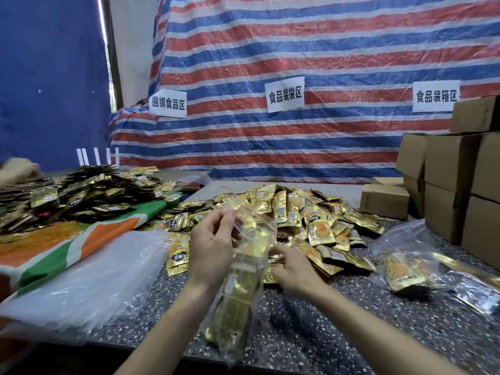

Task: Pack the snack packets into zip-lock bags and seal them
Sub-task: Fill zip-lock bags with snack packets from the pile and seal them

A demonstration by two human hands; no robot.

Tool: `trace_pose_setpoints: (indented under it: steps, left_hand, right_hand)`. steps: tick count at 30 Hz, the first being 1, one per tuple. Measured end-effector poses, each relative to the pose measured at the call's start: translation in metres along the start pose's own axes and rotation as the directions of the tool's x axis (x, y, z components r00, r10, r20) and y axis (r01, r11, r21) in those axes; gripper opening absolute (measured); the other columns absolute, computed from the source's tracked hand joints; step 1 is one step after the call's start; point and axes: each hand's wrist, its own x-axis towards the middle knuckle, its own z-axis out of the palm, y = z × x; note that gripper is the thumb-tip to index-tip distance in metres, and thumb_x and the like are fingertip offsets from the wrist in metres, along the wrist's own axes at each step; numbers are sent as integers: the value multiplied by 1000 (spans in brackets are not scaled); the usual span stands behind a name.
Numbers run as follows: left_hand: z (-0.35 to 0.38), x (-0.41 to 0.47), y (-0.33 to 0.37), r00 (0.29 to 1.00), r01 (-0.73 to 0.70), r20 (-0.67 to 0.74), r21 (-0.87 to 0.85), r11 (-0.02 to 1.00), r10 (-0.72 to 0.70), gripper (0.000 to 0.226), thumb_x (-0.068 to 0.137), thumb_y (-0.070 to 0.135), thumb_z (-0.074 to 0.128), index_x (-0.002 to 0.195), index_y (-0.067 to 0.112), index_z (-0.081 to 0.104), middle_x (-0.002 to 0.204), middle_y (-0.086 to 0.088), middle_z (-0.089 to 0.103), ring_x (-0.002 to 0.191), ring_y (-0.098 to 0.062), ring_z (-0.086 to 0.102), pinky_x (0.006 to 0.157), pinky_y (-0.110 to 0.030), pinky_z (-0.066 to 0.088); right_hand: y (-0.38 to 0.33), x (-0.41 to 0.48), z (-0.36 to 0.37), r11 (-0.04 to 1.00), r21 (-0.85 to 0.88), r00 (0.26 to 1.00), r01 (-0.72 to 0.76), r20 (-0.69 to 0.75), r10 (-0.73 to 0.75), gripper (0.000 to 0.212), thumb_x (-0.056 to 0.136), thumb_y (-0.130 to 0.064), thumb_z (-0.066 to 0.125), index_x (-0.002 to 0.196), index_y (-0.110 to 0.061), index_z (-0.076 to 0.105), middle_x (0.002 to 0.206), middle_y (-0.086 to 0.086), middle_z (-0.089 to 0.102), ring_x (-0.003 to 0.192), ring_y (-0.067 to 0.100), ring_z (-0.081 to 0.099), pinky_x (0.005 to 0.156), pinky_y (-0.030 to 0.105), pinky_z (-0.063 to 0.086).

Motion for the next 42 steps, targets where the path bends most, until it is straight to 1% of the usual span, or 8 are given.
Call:
trace_pose_setpoints:
  steps: [7,13,17,20,26,33,38,42]
  left_hand:
    - [-10,6,-5,1000,6,-12,67,998,-6,35,103,26,50,78,8,65,74,-11,63,65,-14,57,56,-19,48]
    - [-17,10,-9,1000,1,-23,53,999,1,35,103,26,50,76,8,66,70,-3,62,60,-8,57,52,-18,47]
    - [-15,11,-13,1000,2,-12,41,999,-1,35,103,23,49,78,6,66,72,-6,62,61,-12,56,53,-19,48]
    - [-9,9,-16,1000,15,11,41,999,-15,33,103,23,50,79,7,65,73,-5,63,62,-11,57,52,-19,47]
    - [0,6,-13,999,23,36,18,1000,-23,33,103,24,51,77,9,66,67,5,65,57,-5,57,51,-18,47]
    - [8,0,-6,998,31,57,49,998,-34,34,103,26,50,79,8,66,72,-1,63,64,-10,55,61,-25,46]
    - [14,-3,-1,997,25,73,43,999,-28,37,103,29,49,79,6,66,69,1,62,64,-7,55,61,-21,45]
    - [15,-2,2,996,-25,84,33,999,22,35,103,25,50,77,10,68,65,6,64,59,-3,57,54,-13,43]
  right_hand:
    - [14,16,39,951,-294,995,-95,-5,98,46,87,-27,61,131,-34,52,139,-3,51,134,23,36,116,52,23]
    - [15,21,27,928,-372,979,6,-188,-82,34,104,-46,39,96,-23,63,84,-5,67,77,17,63,75,34,53]
    - [11,25,3,973,166,955,-161,-222,196,41,104,-39,46,75,-13,60,69,1,62,54,12,57,53,27,45]
    - [4,24,-23,739,628,924,-244,-81,374,37,100,-35,56,74,-9,56,75,6,61,66,19,61,63,31,53]
    - [-24,5,-70,469,871,935,-145,-35,354,23,89,-25,71,99,-4,68,104,12,67,88,28,62,73,37,53]
    - [-63,-11,-101,244,970,965,4,-67,253,9,94,-9,62,87,-6,58,73,8,65,53,17,65,42,24,52]
    - [-71,-13,-86,572,819,971,-43,-101,219,18,91,-20,68,97,-4,62,90,8,71,94,31,67,84,54,55]
    - [-70,-17,-69,698,715,992,-49,-48,119,23,89,-15,72,110,-11,63,99,6,77,90,28,74,65,46,60]
